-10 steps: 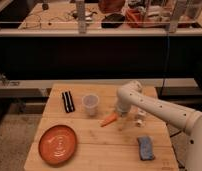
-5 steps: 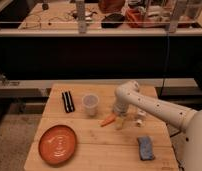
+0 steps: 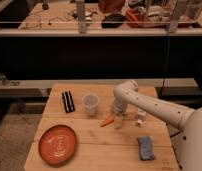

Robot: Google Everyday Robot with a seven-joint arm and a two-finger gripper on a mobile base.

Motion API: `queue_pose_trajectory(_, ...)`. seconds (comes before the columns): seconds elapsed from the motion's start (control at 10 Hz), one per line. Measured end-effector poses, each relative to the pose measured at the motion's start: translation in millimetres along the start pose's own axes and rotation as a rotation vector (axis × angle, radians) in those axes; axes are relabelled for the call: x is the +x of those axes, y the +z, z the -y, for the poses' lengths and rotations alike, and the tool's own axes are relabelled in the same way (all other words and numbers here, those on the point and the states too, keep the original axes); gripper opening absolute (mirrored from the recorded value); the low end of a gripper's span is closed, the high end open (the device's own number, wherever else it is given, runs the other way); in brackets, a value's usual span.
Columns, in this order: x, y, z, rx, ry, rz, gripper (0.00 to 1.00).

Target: Drag the pepper across the table

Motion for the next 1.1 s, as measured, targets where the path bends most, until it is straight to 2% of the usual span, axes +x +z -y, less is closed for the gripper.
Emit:
queue_pose_trajectory(0.2, -1.2, -0.1, 0.2, -0.002, 0.002, -0.002, 0.72)
queue_pose_trajectory(0.5, -2.5, -0.9, 0.1, 0.0, 0.011, -0.009, 0.64)
queue_pose_trajectory(0.7, -2.2, -0.6, 0.0, 0.001, 0.017, -0.014, 0.55)
queue_pose_trajectory(1.1, -2.5, -1.4, 0.1, 0.002, 0.02, -0.019, 0.55)
